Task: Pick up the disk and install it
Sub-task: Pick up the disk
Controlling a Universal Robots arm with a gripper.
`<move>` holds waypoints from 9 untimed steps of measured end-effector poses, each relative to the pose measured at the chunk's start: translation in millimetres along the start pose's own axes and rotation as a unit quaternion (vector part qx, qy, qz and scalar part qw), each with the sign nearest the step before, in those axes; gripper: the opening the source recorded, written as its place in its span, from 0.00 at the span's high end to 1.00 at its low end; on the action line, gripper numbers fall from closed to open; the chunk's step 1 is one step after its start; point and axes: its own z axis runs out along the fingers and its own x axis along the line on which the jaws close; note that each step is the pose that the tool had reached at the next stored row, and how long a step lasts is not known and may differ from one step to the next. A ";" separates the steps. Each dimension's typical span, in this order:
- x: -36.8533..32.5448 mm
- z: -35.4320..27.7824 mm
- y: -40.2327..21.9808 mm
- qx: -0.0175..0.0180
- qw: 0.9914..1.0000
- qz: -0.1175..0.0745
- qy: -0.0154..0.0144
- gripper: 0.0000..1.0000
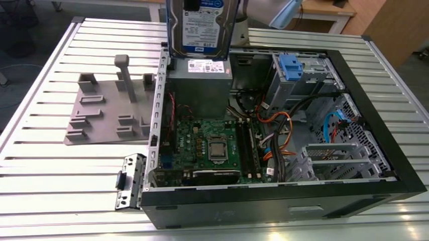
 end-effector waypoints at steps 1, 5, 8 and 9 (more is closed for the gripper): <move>0.8 0.0 -1.6 0.000 1.000 0.000 0.000 0.64; 3.5 0.1 -8.3 0.000 1.000 0.000 0.000 0.64; 5.5 0.2 -13.5 0.000 1.000 0.000 0.000 0.64; 6.2 0.2 -15.2 0.000 1.000 0.000 0.000 0.64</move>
